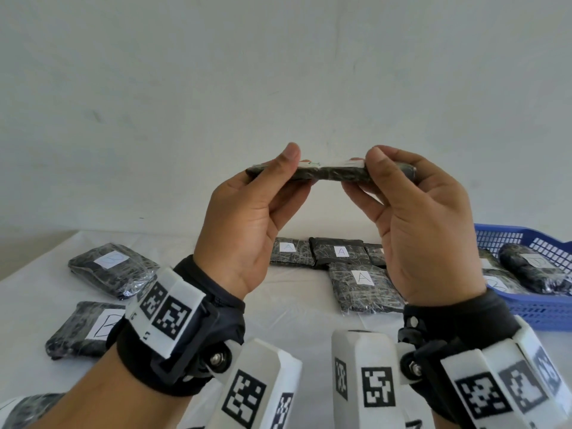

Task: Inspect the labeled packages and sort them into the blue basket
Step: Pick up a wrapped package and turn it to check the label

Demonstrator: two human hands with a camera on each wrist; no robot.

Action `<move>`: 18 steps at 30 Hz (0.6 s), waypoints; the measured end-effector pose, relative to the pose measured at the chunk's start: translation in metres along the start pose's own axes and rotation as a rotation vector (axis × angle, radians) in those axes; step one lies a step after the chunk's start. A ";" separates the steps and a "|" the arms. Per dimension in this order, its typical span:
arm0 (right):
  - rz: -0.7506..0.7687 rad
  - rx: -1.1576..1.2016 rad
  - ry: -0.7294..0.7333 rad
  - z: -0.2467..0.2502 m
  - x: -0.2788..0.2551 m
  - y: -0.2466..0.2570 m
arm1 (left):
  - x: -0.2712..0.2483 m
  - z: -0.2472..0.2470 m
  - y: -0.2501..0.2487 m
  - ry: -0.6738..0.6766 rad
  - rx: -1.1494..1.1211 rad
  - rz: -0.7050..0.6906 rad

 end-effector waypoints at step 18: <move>0.021 -0.151 0.036 0.017 0.008 0.009 | 0.001 0.003 0.000 0.027 -0.024 0.162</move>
Point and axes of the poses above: each hand's wrist, its own x-axis towards the middle knuckle, its own z-axis out of the back of the hand, y = z × x, the point moved 6 cm from there along x, towards the middle knuckle, and after that the axes turned 3 degrees about x, right-handed, at the moved point
